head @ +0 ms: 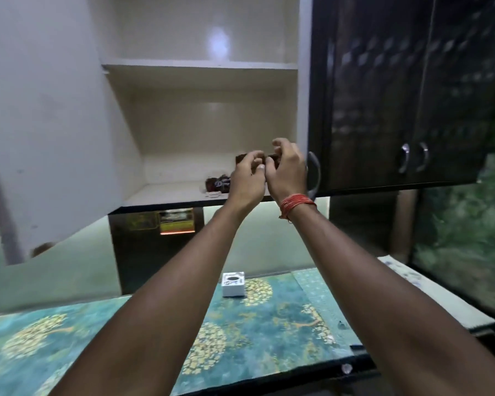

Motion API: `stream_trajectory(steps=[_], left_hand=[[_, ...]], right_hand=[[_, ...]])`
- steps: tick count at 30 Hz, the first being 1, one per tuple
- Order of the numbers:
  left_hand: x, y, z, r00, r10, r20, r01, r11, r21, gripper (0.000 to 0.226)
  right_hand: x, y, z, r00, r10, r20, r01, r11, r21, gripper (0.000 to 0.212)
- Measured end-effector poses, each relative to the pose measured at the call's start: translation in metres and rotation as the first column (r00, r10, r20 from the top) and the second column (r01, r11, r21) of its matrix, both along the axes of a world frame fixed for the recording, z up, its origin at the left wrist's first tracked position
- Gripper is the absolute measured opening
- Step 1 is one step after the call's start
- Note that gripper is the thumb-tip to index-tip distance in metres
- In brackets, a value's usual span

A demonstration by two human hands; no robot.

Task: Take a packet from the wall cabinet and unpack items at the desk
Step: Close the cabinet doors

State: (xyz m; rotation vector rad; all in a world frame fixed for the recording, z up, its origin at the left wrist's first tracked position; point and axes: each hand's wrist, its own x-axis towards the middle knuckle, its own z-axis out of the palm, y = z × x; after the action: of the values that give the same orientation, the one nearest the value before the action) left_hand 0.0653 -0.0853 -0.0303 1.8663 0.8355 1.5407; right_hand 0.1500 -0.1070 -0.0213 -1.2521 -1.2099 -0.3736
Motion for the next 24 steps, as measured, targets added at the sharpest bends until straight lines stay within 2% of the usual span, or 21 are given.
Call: stream_trajectory(steps=[3,5,11,16,18,21,24], left_hand=[[0.032,0.006,-0.004,0.984,-0.166,-0.071,0.154,0.978,-0.144,0.035],[0.047,0.002,-0.008,0.963,-0.267,-0.044,0.256,0.952,-0.166,0.029],[0.069,0.005,-0.013,0.929,-0.364,0.059,0.369,0.916,-0.156,0.047],[0.105,-0.002,-0.018,0.901,-0.433,0.023,0.433,0.896,-0.099,0.052],[0.126,-0.002,-0.023,0.932,-0.362,0.000,0.361,0.931,-0.048,0.053],[0.156,-0.004,-0.031,0.985,-0.112,-0.134,0.126,0.986,0.106,0.059],[0.184,-0.001,-0.039,0.921,-0.101,-0.375,0.182,0.966,0.186,0.081]], right_hand=[[0.027,-0.001,-0.002,0.974,-0.207,0.087,0.204,0.978,0.047,0.034],[0.043,-0.001,-0.006,0.948,-0.299,0.113,0.293,0.954,0.060,0.035],[0.075,-0.003,-0.017,0.976,-0.205,0.081,0.189,0.968,0.166,0.031],[0.113,-0.020,-0.025,0.973,-0.231,0.019,0.217,0.936,0.278,0.033],[0.132,-0.029,-0.027,0.967,-0.255,-0.002,0.244,0.921,0.304,0.032],[0.162,-0.040,-0.030,0.952,-0.306,-0.021,0.295,0.897,0.330,0.032],[0.193,-0.044,-0.032,0.935,-0.353,-0.045,0.350,0.889,0.297,0.039]])
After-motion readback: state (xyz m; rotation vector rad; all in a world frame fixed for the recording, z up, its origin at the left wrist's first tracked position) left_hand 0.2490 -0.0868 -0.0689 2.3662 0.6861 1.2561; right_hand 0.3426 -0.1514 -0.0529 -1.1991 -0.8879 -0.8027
